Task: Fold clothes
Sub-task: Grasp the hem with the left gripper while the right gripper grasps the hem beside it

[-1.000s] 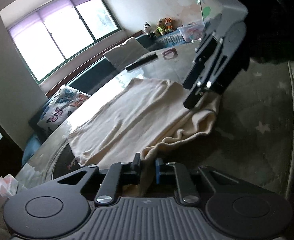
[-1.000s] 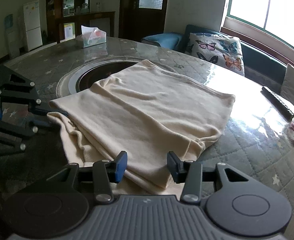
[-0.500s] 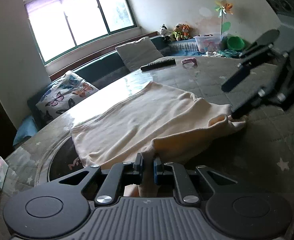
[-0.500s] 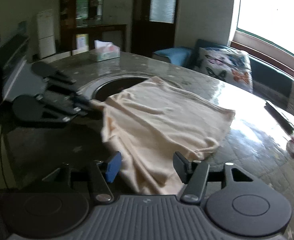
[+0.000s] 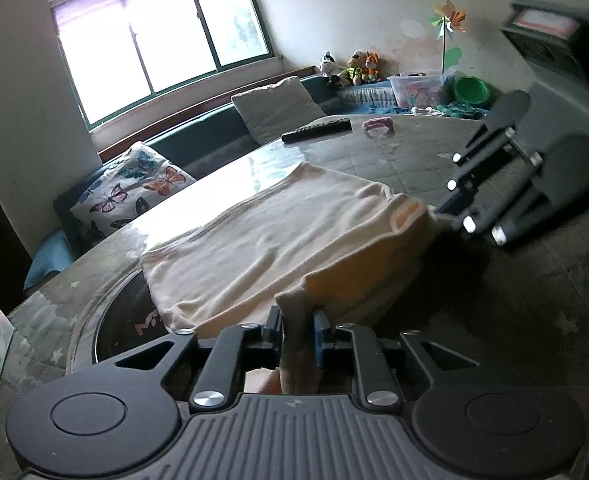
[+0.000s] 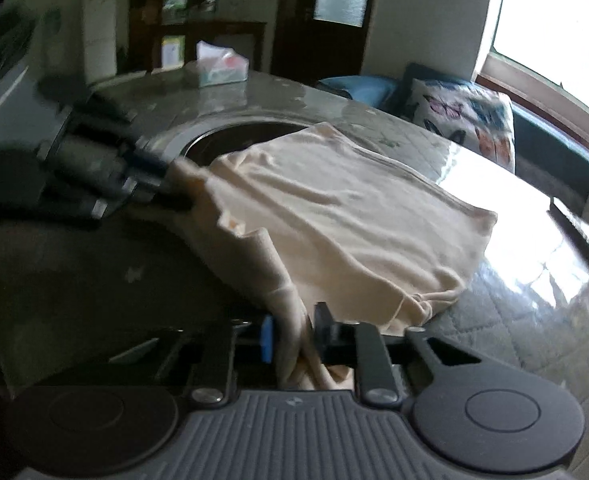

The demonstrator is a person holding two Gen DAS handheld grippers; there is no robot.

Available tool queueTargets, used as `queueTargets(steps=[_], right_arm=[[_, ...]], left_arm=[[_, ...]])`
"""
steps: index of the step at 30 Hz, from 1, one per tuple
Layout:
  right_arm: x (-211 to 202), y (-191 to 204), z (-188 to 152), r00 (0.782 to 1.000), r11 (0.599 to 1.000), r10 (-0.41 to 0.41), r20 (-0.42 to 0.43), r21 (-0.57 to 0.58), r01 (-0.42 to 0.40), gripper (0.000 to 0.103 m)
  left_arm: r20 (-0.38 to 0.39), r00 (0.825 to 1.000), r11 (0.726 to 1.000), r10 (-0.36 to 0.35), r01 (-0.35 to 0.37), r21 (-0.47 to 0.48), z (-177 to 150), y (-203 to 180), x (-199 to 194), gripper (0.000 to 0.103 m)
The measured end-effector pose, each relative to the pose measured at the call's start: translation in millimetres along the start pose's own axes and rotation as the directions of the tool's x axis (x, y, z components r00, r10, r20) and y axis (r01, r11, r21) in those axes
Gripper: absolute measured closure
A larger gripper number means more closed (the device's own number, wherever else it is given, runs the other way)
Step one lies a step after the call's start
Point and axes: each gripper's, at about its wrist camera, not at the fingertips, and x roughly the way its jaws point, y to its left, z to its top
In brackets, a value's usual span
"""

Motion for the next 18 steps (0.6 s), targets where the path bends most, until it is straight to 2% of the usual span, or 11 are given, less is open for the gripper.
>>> queueTargets(steps=[2,3,9,12,14,18], right_arm=[[-1.6,-7.1,3.7,1.000,0.999,0.010,0.007,0.046,-0.010,0.088],[-2.4,-9.8,5.6,1.000,0.998,0.012,0.012,0.062,-0.013,0.089],[-6.7,-16.0,12.5,1.000,0.995,0.004,0.031,0.097,-0.007,0.089],[-7.7,-16.6,12.0,1.000,0.995,-0.004,0.030,0.103,0.001,0.089],[-6.8,-15.5,9.5,1.000,0.995,-0.009,0.025,0.104,0.007,0.088],[-2.9,-12.0,2.8,0.999,0.994,-0.026,0.026,0.108,0.023,0.092]], left_arm=[[0.001,1.000,1.000,0.015,-0.015,0.011,-4.6,-2.7,-2.6,0.066],[-0.001,1.000,1.000,0.023,-0.023,0.018,-6.9,-3.8,-3.5,0.065],[-0.025,0.999,0.995,0.044,-0.042,0.086,-24.3,-7.9,-6.1,0.064],[-0.035,0.998,0.993,0.050,-0.046,0.105,-30.8,-5.4,-5.7,0.069],[-0.032,0.998,0.993,0.048,-0.045,0.108,-32.0,-3.7,-6.1,0.079],[-0.021,0.999,0.994,0.047,-0.045,0.099,-28.9,-2.9,-6.3,0.089]])
